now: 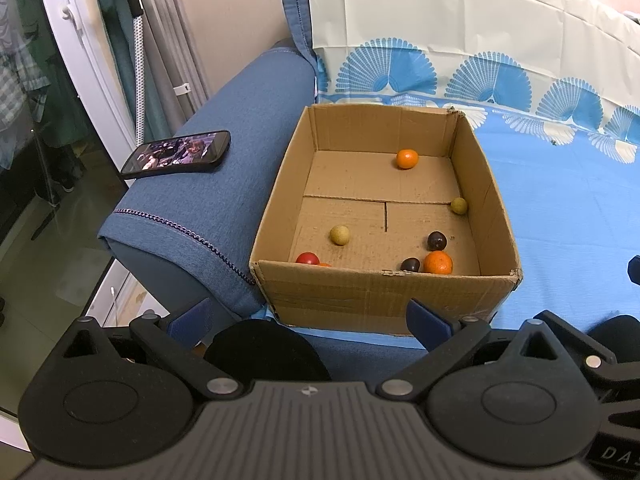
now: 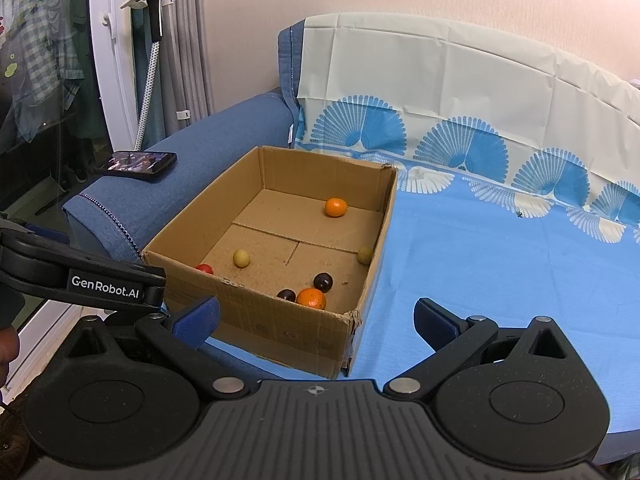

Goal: Organize fruits

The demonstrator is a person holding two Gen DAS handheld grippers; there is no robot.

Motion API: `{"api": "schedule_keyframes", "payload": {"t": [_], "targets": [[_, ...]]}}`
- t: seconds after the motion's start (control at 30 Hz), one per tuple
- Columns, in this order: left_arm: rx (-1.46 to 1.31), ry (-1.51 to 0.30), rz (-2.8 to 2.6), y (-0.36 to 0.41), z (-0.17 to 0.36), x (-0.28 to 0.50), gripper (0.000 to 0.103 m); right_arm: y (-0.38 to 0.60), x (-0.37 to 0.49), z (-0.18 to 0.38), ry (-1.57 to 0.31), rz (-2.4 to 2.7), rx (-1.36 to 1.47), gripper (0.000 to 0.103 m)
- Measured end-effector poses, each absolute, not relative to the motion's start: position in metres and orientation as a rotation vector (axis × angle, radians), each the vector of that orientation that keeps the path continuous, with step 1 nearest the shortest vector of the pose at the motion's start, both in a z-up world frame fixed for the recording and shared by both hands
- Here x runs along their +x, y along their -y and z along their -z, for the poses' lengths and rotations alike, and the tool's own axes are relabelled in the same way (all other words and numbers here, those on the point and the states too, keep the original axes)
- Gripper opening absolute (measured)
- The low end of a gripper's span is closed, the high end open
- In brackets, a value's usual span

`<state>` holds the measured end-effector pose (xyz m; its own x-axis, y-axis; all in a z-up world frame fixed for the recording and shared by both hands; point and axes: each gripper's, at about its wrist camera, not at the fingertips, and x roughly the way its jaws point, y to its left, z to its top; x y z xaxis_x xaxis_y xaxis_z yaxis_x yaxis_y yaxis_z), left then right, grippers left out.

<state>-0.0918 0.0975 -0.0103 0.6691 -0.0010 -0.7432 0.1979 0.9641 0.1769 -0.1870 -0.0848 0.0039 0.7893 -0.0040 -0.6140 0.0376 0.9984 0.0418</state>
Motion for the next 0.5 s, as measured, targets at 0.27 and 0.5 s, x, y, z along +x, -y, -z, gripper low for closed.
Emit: {"api": "schedule_keyframes", "payload": {"t": [0.27,0.5], "targets": [[0.256,-0.839,0.114,-0.0965,0.0101,-0.0915,0.103,0.0841,-0.1871,-0.0073,-0.659,0.021,0.05,0.102],[0.26,-0.837,0.116,-0.0948,0.01,-0.0929,0.103,0.0839,-0.1874,-0.0077,-0.659,0.022,0.05,0.102]]}}
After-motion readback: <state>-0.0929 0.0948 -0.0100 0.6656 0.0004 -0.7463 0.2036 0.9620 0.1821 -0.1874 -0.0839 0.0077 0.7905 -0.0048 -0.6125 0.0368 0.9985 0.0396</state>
